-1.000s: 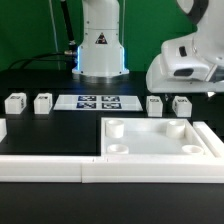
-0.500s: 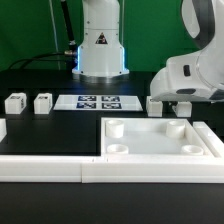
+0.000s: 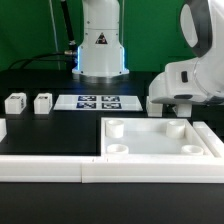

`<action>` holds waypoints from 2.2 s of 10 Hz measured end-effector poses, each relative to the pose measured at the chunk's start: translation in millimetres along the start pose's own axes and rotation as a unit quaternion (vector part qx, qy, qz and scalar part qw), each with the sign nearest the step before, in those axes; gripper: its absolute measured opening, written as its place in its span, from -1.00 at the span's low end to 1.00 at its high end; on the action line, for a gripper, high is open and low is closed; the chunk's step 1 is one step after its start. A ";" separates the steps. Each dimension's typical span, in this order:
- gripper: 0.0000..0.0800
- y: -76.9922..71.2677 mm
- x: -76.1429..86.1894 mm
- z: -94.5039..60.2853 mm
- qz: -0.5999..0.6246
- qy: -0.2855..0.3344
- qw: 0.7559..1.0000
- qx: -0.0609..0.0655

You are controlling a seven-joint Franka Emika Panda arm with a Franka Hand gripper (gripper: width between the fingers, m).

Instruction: Assemble square table

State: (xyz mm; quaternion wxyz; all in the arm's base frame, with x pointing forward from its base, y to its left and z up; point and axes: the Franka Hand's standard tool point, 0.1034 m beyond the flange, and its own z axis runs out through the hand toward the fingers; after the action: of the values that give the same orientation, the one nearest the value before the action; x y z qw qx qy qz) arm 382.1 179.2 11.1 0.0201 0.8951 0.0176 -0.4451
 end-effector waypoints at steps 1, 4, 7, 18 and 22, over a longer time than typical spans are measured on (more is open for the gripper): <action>0.62 0.5 0.4 -1.2 0.000 0.001 1.000 0.001; -0.03 1.0 0.6 -1.1 0.000 0.001 1.000 0.001; -0.28 1.0 0.6 -1.1 0.000 0.001 1.000 0.001; -0.27 61.5 -45.1 -111.3 -0.020 0.109 0.994 0.025; -0.27 67.9 -35.6 -133.7 -0.032 0.247 0.968 0.023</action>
Offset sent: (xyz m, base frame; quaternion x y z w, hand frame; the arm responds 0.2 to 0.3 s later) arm 0.0000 0.0000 0.0000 0.0000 0.0000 0.0000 1.0000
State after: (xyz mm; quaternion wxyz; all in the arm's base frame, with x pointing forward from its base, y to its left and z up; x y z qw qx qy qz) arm 470.4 117.8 121.5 -0.0197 0.9764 0.0401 -0.2112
